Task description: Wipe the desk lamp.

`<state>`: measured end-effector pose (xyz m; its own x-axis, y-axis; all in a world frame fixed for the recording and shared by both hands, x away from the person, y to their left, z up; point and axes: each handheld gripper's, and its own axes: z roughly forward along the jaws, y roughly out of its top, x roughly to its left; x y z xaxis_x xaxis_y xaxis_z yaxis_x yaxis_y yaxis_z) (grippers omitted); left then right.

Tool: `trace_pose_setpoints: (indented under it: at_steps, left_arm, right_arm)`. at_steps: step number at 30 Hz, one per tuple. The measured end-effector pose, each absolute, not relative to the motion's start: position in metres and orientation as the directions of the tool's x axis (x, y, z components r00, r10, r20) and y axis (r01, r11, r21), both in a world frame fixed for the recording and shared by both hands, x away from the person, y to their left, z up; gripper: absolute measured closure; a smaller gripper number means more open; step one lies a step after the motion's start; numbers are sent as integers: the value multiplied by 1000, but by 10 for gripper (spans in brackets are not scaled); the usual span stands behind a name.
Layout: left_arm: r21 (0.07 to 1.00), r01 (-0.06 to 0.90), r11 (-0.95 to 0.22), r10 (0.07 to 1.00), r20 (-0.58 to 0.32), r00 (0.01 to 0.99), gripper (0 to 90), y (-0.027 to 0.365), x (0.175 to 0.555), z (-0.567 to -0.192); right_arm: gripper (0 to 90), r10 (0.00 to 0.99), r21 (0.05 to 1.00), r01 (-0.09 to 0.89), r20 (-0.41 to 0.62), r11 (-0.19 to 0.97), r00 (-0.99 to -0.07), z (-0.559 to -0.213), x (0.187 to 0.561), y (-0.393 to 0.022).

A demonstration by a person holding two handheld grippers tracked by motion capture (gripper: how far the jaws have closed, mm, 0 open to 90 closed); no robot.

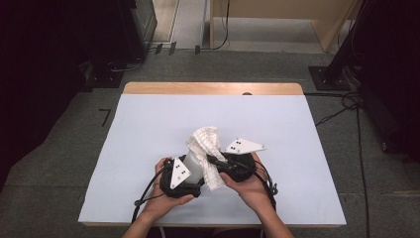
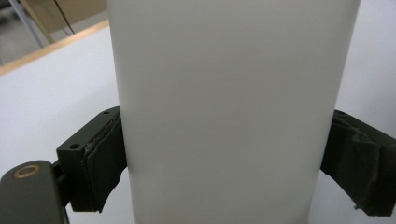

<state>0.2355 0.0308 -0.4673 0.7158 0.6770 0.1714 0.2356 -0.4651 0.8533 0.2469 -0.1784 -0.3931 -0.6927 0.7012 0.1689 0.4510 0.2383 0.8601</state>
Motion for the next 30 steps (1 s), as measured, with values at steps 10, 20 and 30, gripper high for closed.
trace_pose_setpoints:
  at_steps: [10, 20, 30]
  left_arm:
    - [857, 219, -467, 666, 178, 724, 86, 31, 234, -468]
    - [857, 198, -476, 663, 202, 721, 85, 31, 232, -470]
    - [924, 256, -284, 747, 46, 664, 85, 46, 252, -470]
  right_arm:
    - [757, 754, 826, 506, 163, 248, -636, -401, 259, -188]
    - [757, 748, 836, 477, 129, 270, -651, -399, 259, -181]
    - [753, 862, 849, 494, 100, 187, -498, -416, 266, -227]
